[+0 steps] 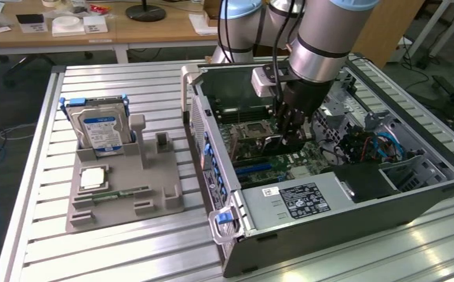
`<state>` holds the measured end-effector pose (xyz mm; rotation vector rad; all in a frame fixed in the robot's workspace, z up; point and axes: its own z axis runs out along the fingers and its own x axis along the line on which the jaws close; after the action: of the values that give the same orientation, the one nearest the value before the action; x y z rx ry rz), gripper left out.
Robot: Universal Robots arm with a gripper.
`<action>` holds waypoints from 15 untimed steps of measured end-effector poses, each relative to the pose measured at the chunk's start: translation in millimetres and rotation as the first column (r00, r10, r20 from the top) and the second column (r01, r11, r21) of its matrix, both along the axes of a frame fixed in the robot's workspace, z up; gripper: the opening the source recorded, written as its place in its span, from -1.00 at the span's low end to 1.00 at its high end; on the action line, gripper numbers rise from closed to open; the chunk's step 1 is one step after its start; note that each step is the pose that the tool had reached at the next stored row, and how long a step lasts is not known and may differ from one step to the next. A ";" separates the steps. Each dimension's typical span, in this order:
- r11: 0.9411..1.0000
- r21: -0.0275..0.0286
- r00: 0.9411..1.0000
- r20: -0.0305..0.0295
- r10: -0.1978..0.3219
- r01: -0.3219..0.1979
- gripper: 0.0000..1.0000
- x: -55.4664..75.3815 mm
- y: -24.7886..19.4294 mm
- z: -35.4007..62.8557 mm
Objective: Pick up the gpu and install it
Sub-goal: 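Insert the gpu into the slot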
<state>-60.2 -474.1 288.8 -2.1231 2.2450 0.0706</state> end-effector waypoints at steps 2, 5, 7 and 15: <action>1.000 0.000 1.000 -0.002 0.000 0.000 -0.47 0.2 -0.1 0.0; 1.000 0.000 1.000 -0.002 0.000 0.000 -0.47 0.3 0.0 0.1; 1.000 -0.001 1.000 -0.002 0.000 0.000 -0.47 0.3 0.0 0.0; 1.000 -0.005 1.000 -0.004 0.001 -0.001 -0.47 0.3 0.0 0.0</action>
<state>-59.9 -474.1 288.8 -2.1282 2.2495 0.0694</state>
